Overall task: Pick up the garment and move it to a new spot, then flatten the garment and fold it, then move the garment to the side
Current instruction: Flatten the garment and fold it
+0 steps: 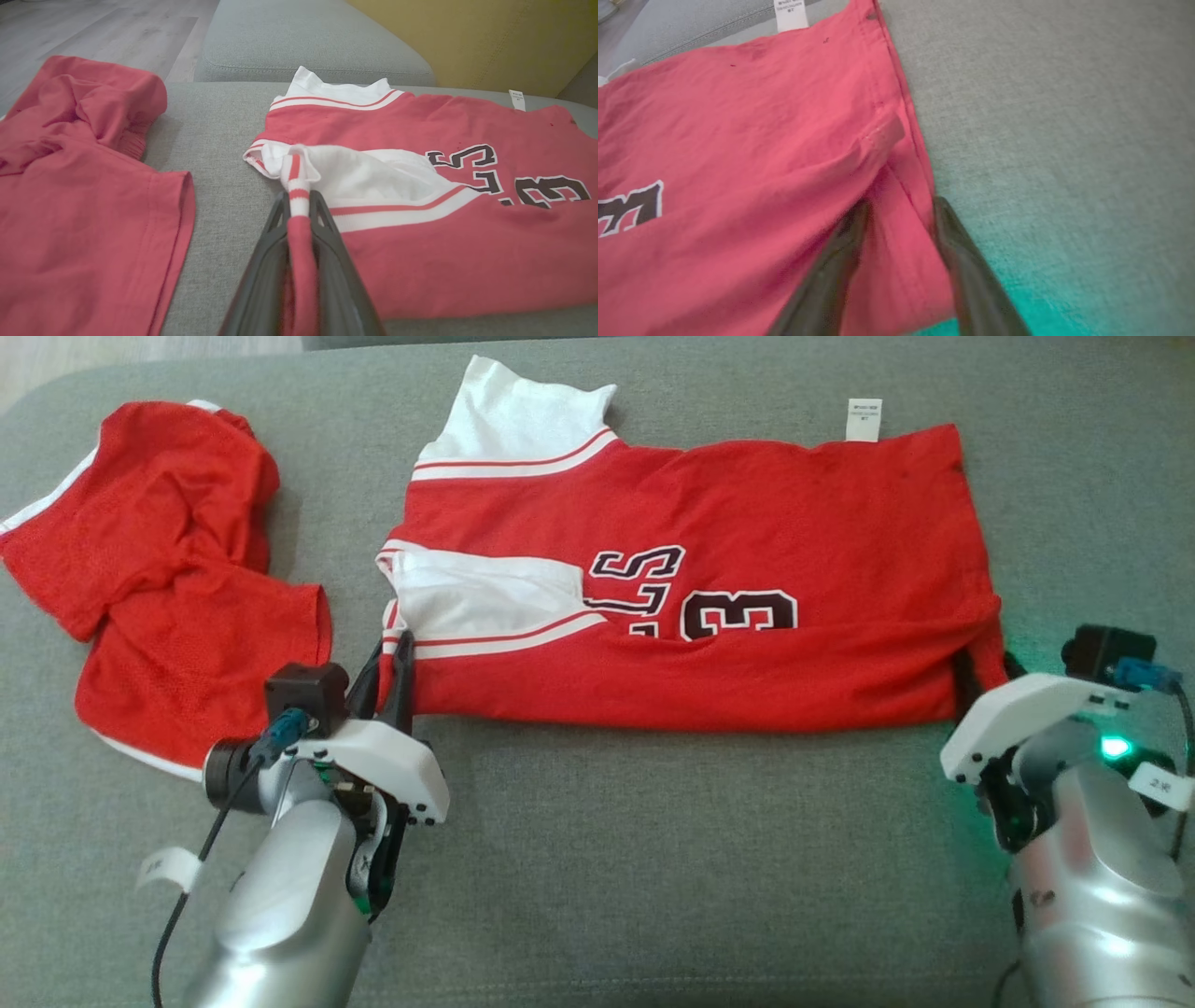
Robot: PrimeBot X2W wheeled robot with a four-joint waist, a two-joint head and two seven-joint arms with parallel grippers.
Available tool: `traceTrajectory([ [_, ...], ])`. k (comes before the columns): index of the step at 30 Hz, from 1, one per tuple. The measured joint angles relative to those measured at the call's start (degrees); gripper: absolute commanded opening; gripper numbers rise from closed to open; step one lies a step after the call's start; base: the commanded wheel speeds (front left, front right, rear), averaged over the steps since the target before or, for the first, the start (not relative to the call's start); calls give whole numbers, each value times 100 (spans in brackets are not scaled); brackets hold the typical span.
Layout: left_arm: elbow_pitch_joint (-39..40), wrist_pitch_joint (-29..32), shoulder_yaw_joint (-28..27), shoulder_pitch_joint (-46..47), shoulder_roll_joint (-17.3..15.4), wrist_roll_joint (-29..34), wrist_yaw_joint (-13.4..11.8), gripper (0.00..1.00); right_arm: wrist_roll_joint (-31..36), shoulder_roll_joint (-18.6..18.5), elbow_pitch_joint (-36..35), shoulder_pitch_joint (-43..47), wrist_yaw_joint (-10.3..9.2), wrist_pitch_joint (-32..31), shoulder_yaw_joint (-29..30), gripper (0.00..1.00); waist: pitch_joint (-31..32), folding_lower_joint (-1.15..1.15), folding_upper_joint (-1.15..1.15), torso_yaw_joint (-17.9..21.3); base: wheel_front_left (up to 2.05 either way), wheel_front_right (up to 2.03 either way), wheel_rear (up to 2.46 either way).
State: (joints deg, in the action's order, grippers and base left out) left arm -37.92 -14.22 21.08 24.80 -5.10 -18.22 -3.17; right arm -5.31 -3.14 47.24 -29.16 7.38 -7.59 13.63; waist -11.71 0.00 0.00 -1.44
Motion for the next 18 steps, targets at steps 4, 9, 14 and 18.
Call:
traceTrajectory([
  [4, -13, 0, -7, 0, -2, 34, 8, 0, 8, 2, 89, -77, 0, 9, -27, 0, 15, 0, 0, -21, 0, 0, 0],
  [9, -82, 0, -47, -25, -16, 48, 14, 0, -2, -80, 147, -41, 0, 16, -143, 0, 135, 0, 0, 10, 0, 0, 0],
  [14, -182, 0, -92, -229, -59, 48, 19, 0, -261, -213, 75, 203, 0, -170, -455, 0, 354, 0, 0, 89, 0, 0, 0],
  [18, -314, 0, -90, -398, -124, 48, 73, 0, -566, -360, -89, 426, 0, -514, -671, 0, 567, 0, 0, 164, 0, 0, 0],
])
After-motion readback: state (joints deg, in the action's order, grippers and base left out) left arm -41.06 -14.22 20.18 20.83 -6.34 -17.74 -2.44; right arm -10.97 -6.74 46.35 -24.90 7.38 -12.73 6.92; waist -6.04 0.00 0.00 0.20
